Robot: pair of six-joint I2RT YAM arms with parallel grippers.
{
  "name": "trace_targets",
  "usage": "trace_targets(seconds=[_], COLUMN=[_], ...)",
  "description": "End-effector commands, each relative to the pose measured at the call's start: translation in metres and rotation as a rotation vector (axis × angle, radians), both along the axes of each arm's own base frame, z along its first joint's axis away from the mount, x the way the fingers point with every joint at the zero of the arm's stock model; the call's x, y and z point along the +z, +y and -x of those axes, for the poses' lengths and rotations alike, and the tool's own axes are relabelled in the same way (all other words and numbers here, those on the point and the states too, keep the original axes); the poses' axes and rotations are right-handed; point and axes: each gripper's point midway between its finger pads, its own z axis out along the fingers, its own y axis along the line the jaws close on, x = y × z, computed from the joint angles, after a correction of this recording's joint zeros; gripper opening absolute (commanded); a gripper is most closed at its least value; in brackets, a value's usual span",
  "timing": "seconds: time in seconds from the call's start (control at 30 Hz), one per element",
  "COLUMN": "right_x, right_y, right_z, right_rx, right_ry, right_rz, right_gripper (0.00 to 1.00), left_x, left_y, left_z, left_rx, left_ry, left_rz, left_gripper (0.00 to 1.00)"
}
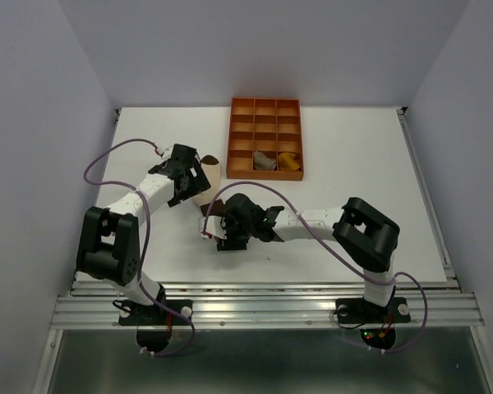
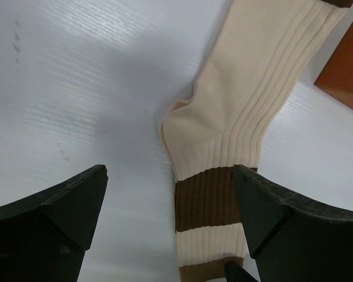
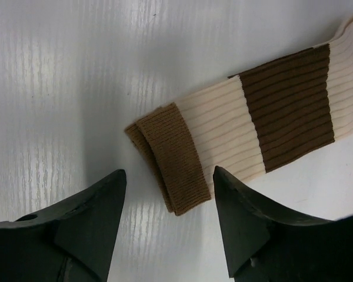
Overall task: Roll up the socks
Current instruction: Roll the sock at the center of the board.
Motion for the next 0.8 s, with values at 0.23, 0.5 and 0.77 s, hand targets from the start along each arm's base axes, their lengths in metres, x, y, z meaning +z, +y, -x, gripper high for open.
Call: trace_targets(seconds=[0.23,0.5,0.77], right_x=[-0.007,-0.018,-0.026], right_y=[0.002,0.001,-0.007], right_z=[-0.013,-0.020,-0.008], right_rx=[-0.028,-0.036,-0.077], right_ry=[0.064,0.117,0.220], right_rz=[-0.025,-0.027,-0.015], right_gripper=[0.53,0.41,0.12], left_x=[0.009,0.005,0.008], left_y=[0.001,-0.003,-0.011], left_z=[0.002,0.011,0.027], left_rx=[0.028,0.006,-0.022], left_ry=[-0.058,-0.059,-0.070], left_rz=[0.040,0.069,0.134], left_gripper=[0.99,0.99,0.99])
